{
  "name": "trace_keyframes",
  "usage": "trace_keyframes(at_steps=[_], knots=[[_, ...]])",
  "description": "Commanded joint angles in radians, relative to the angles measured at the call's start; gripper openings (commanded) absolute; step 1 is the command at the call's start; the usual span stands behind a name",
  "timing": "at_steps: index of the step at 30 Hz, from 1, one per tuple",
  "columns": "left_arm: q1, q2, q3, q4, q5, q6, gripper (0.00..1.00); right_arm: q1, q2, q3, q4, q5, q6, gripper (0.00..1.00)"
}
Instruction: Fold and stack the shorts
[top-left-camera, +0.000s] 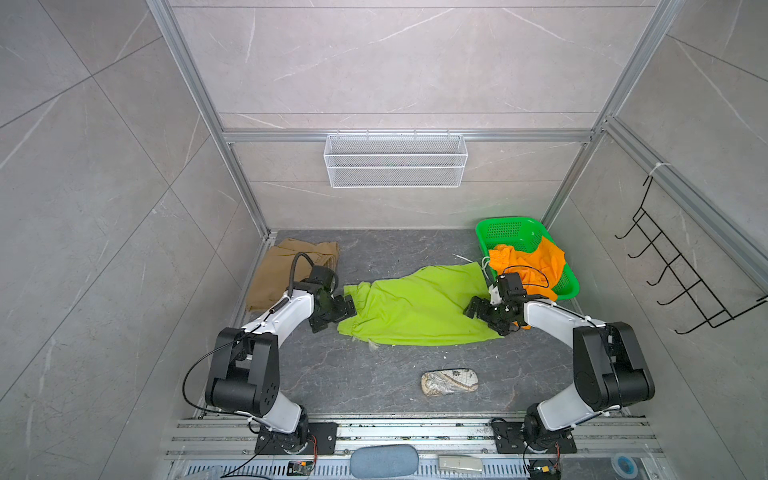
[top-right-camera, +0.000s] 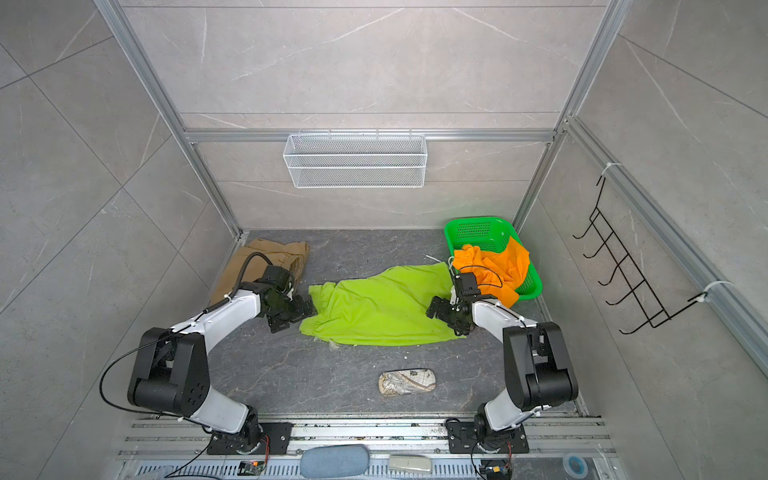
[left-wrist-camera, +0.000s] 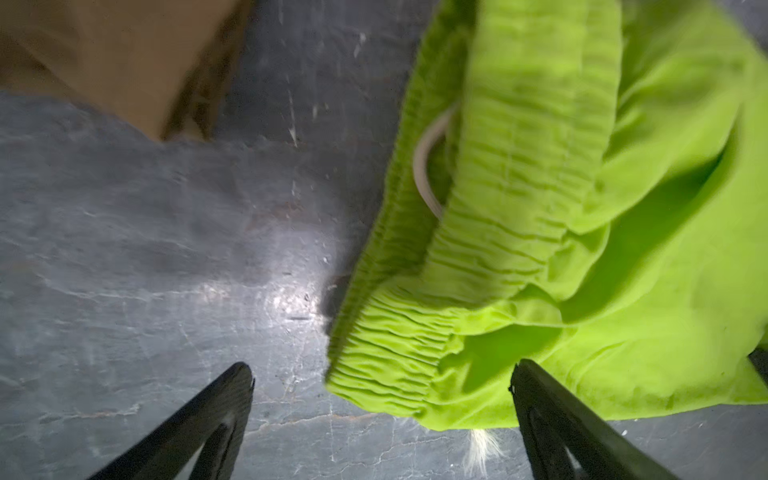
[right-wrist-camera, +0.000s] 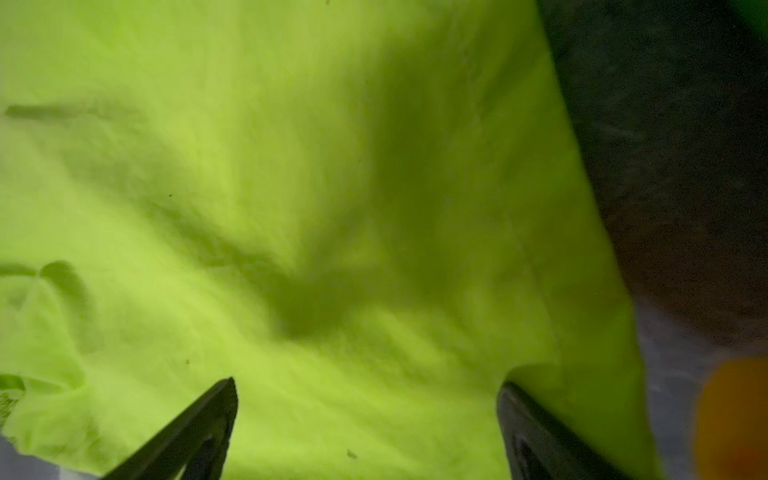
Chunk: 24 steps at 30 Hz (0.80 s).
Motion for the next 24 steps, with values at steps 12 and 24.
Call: trace_keyframes(at_steps=[12, 24], knots=[[0.008, 0.13, 0.063, 0.14, 0.13, 0.013, 0.92, 0.0, 0.012, 0.013, -0.068, -0.001, -0.032, 0.99], [-0.017, 0.248, 0.096, 0.074, 0.059, 0.036, 0.79, 0.001, 0.027, 0.013, -0.051, -0.028, -0.023, 0.99]])
